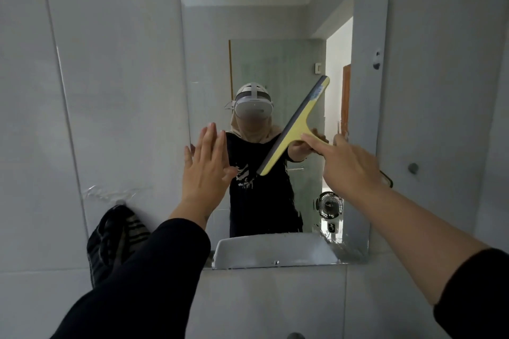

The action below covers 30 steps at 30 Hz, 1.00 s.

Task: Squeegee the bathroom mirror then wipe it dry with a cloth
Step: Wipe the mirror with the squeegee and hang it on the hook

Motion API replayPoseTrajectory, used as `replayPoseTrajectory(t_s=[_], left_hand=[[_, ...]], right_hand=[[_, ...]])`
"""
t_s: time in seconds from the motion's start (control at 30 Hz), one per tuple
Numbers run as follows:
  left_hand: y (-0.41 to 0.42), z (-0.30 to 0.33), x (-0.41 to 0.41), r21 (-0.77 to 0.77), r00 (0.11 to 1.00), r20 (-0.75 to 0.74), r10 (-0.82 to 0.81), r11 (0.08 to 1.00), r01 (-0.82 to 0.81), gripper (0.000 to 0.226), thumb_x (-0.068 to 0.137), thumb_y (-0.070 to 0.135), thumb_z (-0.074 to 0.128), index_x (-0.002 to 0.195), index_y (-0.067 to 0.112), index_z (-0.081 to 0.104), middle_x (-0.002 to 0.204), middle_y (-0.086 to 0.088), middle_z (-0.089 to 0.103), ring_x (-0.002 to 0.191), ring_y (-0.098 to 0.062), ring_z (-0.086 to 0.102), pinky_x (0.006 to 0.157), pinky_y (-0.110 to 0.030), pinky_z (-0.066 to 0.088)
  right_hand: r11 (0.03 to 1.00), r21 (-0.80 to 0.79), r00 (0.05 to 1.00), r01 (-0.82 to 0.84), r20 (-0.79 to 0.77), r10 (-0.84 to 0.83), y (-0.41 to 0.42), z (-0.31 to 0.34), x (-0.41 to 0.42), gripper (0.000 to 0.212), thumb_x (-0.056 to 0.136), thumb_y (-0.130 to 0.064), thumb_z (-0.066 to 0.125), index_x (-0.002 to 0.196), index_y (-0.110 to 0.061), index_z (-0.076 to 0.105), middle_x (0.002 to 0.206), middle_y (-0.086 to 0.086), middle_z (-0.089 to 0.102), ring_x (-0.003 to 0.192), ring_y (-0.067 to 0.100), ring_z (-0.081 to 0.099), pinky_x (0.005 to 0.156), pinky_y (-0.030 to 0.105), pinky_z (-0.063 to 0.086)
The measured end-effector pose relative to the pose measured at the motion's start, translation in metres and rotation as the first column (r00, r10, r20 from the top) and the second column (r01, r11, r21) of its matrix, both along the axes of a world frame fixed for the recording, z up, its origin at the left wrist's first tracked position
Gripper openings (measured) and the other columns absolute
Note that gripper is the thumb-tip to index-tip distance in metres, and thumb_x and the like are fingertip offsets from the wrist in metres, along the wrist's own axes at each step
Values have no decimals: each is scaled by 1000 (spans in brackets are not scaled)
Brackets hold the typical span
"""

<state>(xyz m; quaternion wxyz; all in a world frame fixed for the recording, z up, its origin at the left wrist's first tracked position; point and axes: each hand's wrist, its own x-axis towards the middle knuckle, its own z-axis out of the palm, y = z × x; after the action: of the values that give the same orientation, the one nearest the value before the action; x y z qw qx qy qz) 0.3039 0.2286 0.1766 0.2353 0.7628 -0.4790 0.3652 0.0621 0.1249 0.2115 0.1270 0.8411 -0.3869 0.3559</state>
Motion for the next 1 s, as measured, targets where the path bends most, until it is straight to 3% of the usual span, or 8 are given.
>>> replayPoseTrajectory(t_s=[0.13, 0.3, 0.47, 0.6, 0.83, 1.0], left_hand=[[0, -2, -1, 23, 1000, -11, 9, 1000, -8, 82, 91, 36, 52, 151, 13, 1, 160, -9, -10, 147, -24, -6, 118, -50, 11], [-2, -2, -2, -7, 999, -35, -14, 1000, 14, 86, 87, 30, 62, 151, 11, 7, 160, -10, -6, 147, -25, -4, 118, -48, 14], [-4, -2, -1, -23, 997, -68, -35, 999, 34, 89, 84, 25, 67, 150, 11, 11, 160, -10, -2, 147, -26, -2, 115, -50, 24], [-4, -2, -4, -26, 997, -73, -35, 999, 33, 86, 85, 26, 66, 150, 10, 13, 160, -10, 0, 147, -28, 2, 114, -50, 26], [-1, 3, -6, -23, 997, -74, -27, 999, 25, 70, 94, 39, 48, 149, 11, 15, 160, -10, 3, 147, -27, 6, 116, -52, 15], [9, 11, -8, -92, 994, -85, -63, 994, 55, 59, 95, 39, 43, 146, 15, 25, 157, -7, 16, 142, -29, 22, 115, -54, 17]], right_hand=[[994, 102, 998, 33, 53, -39, -13, -9, -16, 83, 89, 1, 38, 139, -62, 14, 95, 0, 39, 75, 21, 44, 63, 33, 38], [974, 221, 988, 51, 128, -81, -24, -25, -25, 78, 93, -5, 39, 140, -61, 11, 91, 3, 47, 66, 19, 49, 59, 33, 43], [921, 388, 969, -23, 235, -75, -13, -46, -19, 70, 96, -13, 39, 143, -56, 11, 89, 1, 45, 70, 21, 49, 59, 31, 38], [862, 493, 945, -117, 323, -57, 5, -64, -4, 74, 92, -9, 38, 147, -49, 7, 67, -2, 44, 64, 21, 49, 55, 31, 37], [793, 572, 913, -210, 405, -50, 33, -89, 22, 77, 91, -6, 40, 149, -44, 6, 68, 0, 49, 58, 15, 47, 45, 29, 31], [867, 467, 958, -171, 283, 37, 55, -90, 38, 72, 92, -9, 41, 148, -43, 14, 81, 1, 49, 67, 18, 46, 53, 30, 31]])
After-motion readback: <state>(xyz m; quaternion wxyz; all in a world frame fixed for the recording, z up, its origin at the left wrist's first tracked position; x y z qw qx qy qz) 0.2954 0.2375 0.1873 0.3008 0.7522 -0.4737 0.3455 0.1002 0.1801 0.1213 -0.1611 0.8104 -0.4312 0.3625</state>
